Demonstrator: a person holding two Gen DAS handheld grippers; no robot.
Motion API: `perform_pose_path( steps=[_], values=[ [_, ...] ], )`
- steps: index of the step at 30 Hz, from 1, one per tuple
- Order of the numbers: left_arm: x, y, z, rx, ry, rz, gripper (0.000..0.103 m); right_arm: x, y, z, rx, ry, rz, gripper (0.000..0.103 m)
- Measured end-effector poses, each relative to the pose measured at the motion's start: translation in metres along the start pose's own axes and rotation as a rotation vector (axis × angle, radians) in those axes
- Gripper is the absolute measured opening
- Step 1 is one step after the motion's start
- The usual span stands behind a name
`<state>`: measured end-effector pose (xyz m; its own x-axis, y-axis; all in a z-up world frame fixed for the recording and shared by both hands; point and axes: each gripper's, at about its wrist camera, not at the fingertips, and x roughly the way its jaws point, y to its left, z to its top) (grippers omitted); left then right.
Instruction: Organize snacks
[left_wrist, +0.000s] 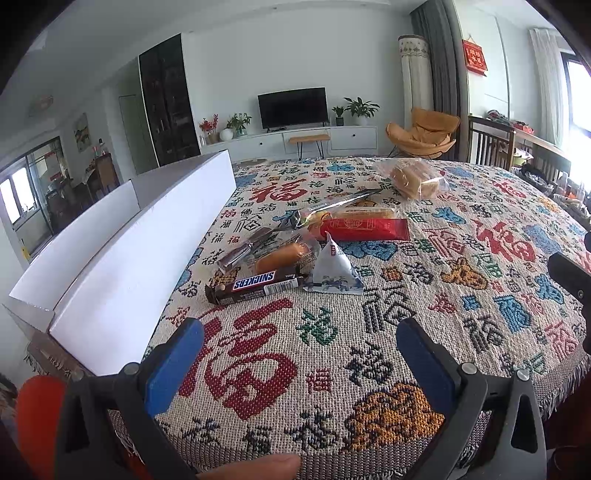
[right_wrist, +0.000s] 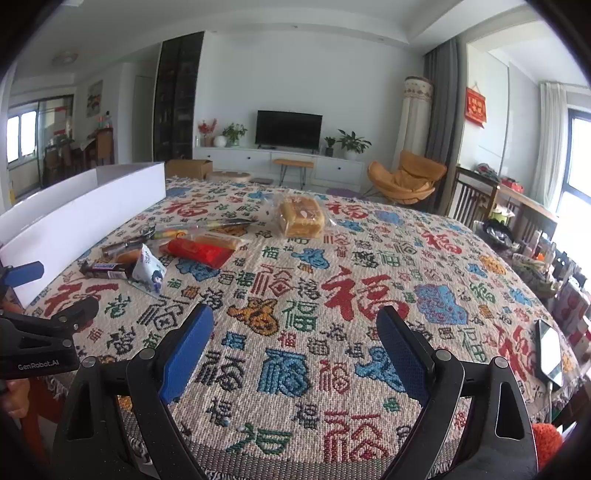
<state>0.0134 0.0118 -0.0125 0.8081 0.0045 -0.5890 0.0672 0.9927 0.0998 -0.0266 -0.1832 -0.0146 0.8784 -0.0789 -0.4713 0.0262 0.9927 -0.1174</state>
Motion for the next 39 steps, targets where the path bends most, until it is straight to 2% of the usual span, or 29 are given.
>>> perform_pose_path(
  steps=[39],
  values=[
    [0.0075,0.0043,-0.0037,-0.012,0.032,0.003,0.103,0.0026,0.0014,-0.0017,-0.013,-0.002,-0.001,0.092]
  ],
)
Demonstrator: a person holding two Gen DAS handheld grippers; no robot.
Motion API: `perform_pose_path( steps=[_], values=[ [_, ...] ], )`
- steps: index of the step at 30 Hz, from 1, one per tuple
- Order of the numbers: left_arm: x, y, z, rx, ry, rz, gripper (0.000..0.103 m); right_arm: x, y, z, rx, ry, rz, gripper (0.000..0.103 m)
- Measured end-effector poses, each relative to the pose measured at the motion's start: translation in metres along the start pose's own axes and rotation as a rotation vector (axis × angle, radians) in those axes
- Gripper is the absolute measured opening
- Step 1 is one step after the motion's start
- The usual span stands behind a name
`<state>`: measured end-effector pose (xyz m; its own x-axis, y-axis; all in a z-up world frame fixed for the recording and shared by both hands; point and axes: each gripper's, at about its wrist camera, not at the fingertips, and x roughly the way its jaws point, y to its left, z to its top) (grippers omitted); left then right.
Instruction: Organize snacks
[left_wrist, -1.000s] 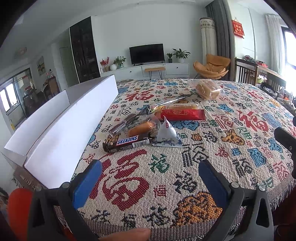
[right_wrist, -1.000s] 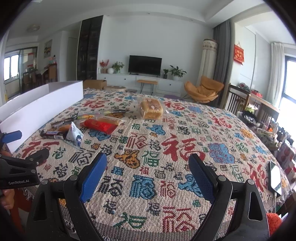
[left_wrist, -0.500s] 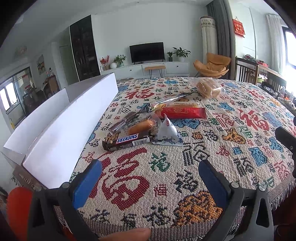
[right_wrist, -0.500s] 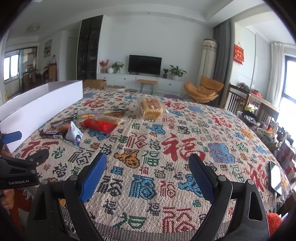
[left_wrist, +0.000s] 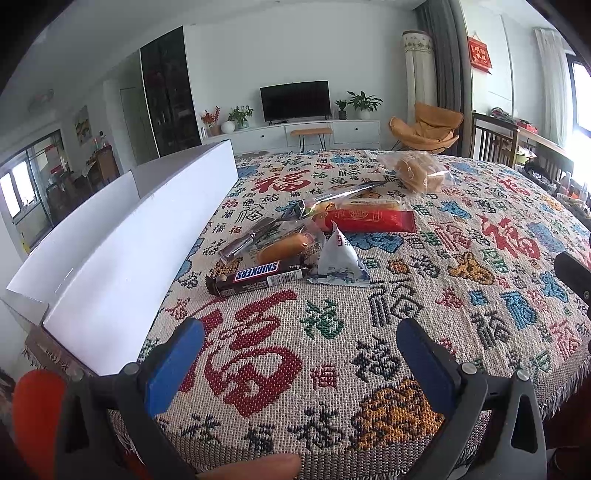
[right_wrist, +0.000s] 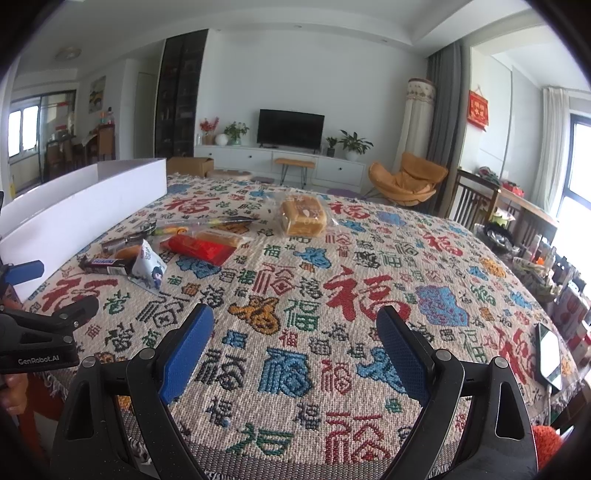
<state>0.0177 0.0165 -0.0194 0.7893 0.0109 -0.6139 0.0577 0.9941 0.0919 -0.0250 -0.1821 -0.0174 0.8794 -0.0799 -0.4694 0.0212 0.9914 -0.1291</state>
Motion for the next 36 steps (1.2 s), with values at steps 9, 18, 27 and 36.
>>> perform_pose_path(
  steps=[9,18,27,36],
  values=[
    [0.006,0.007,0.0,-0.029,0.023,0.004,0.103,0.0,-0.002,0.0,0.011,-0.004,-0.001,0.092],
    [0.021,0.013,-0.002,-0.054,0.101,-0.001,0.103,0.004,0.003,-0.003,-0.01,0.012,0.005,0.092],
    [0.055,0.031,-0.009,-0.082,0.252,-0.024,0.103,0.017,0.012,-0.008,-0.014,0.086,0.112,0.092],
    [0.067,0.038,-0.016,-0.082,0.291,-0.054,0.103,0.06,0.042,0.006,-0.062,0.215,0.327,0.092]
  ],
)
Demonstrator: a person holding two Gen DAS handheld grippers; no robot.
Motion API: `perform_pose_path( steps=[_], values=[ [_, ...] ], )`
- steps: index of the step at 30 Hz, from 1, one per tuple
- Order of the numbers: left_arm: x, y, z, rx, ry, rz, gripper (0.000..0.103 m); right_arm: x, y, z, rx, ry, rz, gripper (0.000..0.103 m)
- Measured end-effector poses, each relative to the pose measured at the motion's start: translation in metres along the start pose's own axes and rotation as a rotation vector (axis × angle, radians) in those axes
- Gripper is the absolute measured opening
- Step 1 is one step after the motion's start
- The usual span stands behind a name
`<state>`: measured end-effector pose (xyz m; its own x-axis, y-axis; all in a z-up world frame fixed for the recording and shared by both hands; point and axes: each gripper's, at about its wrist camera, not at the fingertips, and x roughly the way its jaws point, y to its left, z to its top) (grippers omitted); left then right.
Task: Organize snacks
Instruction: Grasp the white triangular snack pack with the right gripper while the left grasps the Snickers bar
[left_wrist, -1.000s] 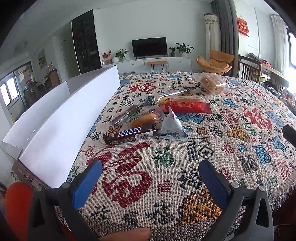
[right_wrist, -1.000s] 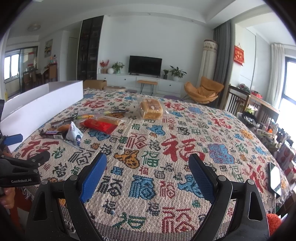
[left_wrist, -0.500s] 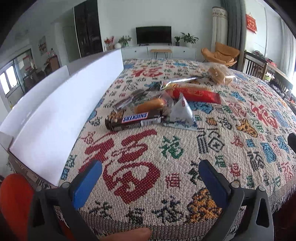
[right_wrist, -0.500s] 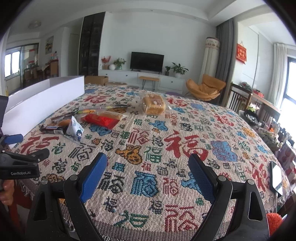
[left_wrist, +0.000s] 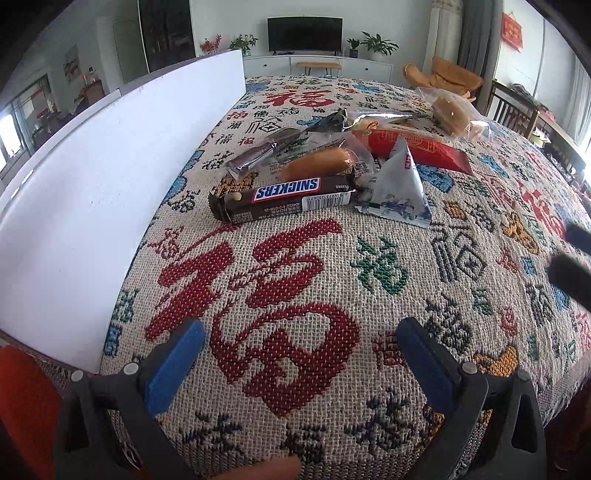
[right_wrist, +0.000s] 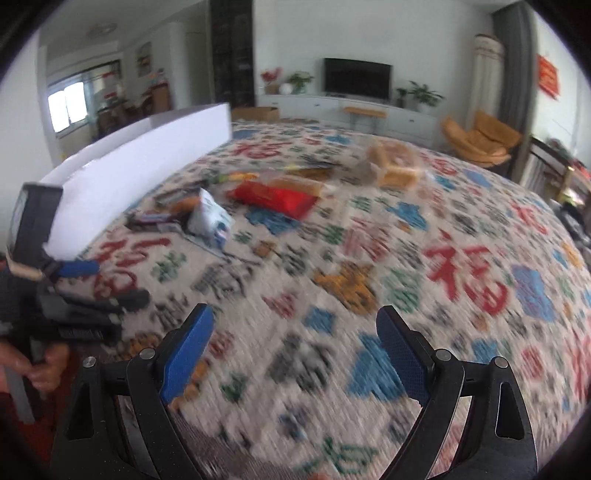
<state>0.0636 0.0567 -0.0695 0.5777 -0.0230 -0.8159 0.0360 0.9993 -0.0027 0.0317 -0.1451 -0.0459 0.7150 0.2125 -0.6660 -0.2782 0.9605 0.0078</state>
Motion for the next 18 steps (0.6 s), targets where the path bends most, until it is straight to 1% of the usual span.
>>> perform_pose_path(
  steps=[1,4,5,8,11,12,13,14,15,16,18],
  values=[
    [0.001,0.0,0.001,0.002,0.001,-0.001,0.103,0.009,0.004,0.012,-0.01,0.011,0.047,0.092],
    [0.001,0.003,0.0,0.014,0.001,-0.013,0.103,0.054,0.024,0.046,-0.076,0.112,0.184,0.089],
    [0.0,0.003,0.0,0.021,-0.003,-0.019,0.103,0.066,0.03,0.052,-0.085,0.126,0.209,0.089],
    [-0.002,0.006,-0.004,0.052,-0.013,-0.046,0.103,0.103,0.045,0.066,-0.092,0.187,0.253,0.089],
    [-0.003,0.007,-0.003,0.072,-0.004,-0.059,0.103,0.125,0.059,0.069,-0.109,0.213,0.249,0.086],
    [-0.003,0.007,-0.003,0.075,0.001,-0.061,0.103,0.129,0.06,0.07,-0.112,0.218,0.245,0.079],
    [-0.003,0.007,-0.002,0.078,0.008,-0.065,0.103,0.132,0.06,0.071,-0.108,0.223,0.243,0.058],
    [-0.003,0.007,0.0,0.085,0.021,-0.073,0.103,0.133,0.061,0.07,-0.104,0.224,0.235,0.048],
    [-0.003,0.007,0.003,0.092,0.034,-0.087,0.103,0.132,0.06,0.07,-0.103,0.214,0.215,0.046],
    [-0.004,0.008,0.005,0.094,0.04,-0.106,0.103,0.128,0.056,0.069,-0.08,0.211,0.224,0.045],
    [-0.013,0.011,0.016,0.105,0.016,-0.164,0.102,0.115,0.046,0.066,-0.032,0.186,0.239,0.044]
  ],
)
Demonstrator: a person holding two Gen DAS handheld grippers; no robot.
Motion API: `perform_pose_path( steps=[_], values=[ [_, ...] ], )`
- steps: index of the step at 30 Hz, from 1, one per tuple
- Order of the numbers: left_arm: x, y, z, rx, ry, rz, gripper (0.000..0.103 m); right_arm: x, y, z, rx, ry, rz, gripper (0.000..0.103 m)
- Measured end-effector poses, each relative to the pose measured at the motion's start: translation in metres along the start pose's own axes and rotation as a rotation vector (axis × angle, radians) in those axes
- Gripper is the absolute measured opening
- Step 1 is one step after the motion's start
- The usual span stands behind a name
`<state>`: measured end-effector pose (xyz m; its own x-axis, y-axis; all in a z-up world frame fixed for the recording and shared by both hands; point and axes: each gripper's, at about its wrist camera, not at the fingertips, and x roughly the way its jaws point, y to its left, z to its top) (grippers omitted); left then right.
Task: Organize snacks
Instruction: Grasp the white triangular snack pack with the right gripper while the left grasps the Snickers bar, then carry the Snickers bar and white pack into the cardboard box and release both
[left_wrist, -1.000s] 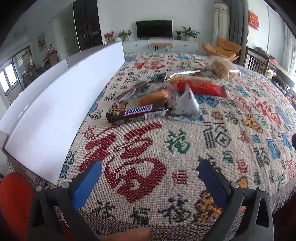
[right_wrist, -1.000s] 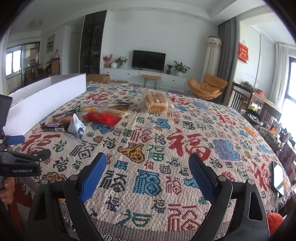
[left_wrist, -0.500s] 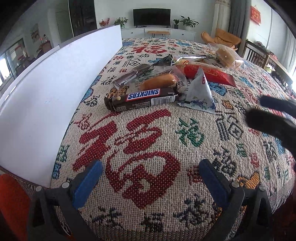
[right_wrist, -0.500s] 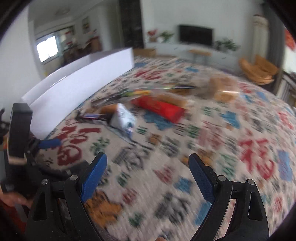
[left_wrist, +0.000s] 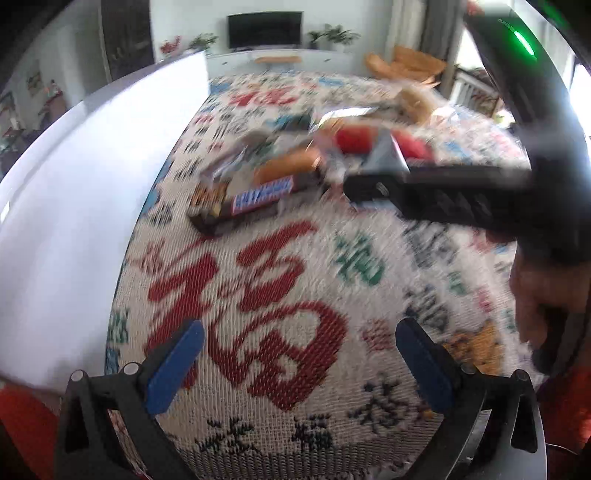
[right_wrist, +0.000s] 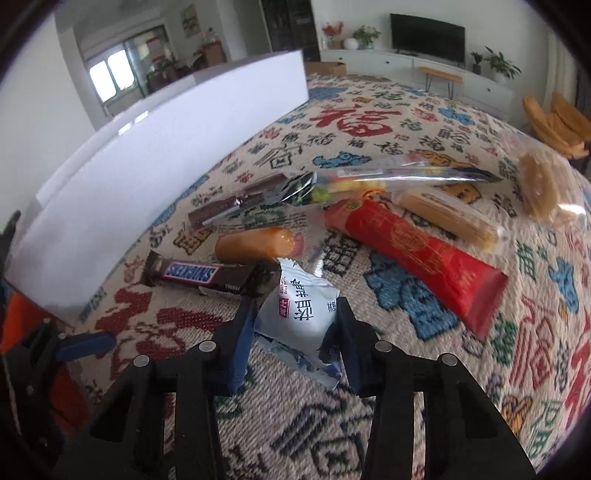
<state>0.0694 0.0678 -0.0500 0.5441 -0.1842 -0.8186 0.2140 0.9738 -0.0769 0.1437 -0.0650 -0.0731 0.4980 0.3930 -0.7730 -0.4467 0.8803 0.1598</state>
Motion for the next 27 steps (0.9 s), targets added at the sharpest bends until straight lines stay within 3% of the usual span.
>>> perform_pose_path(
  steps=[2,5,9,12,13,14,17,18,21,24,25,27],
  values=[
    [-0.014,0.0,0.018,0.056,-0.058,-0.038,0.102,-0.019,-0.008,-0.007,0.032,-0.043,0.009,0.044],
    [-0.017,-0.003,0.05,0.173,-0.088,-0.004,0.103,-0.051,-0.026,-0.028,0.105,-0.099,0.017,0.044],
    [0.022,0.003,0.082,0.248,-0.008,-0.035,0.103,-0.089,-0.049,-0.06,0.239,-0.165,0.018,0.045],
    [0.063,0.018,0.083,0.195,0.147,-0.022,0.1,-0.104,-0.057,-0.074,0.298,-0.199,0.009,0.045],
    [0.068,0.024,0.08,0.162,0.191,-0.048,0.095,-0.109,-0.058,-0.077,0.305,-0.208,0.004,0.045],
    [0.063,0.027,0.078,0.15,0.181,-0.066,0.094,-0.113,-0.058,-0.08,0.304,-0.216,0.0,0.045],
    [0.042,0.03,0.069,0.08,0.232,-0.365,0.093,-0.126,-0.055,-0.084,0.276,-0.242,-0.03,0.045],
    [0.036,0.029,0.067,0.08,0.234,-0.411,0.093,-0.128,-0.055,-0.084,0.269,-0.25,-0.039,0.045],
    [0.023,0.022,0.068,0.149,0.164,-0.289,0.093,-0.128,-0.057,-0.086,0.267,-0.272,-0.047,0.045],
    [0.03,0.02,0.071,0.151,0.152,-0.194,0.092,-0.119,-0.053,-0.085,0.266,-0.253,-0.034,0.045],
    [0.035,0.018,0.072,0.157,0.155,-0.179,0.086,-0.118,-0.052,-0.086,0.26,-0.249,-0.035,0.045],
    [0.046,0.008,0.07,0.2,0.172,-0.129,0.063,-0.118,-0.045,-0.09,0.238,-0.24,-0.043,0.045]
  ],
)
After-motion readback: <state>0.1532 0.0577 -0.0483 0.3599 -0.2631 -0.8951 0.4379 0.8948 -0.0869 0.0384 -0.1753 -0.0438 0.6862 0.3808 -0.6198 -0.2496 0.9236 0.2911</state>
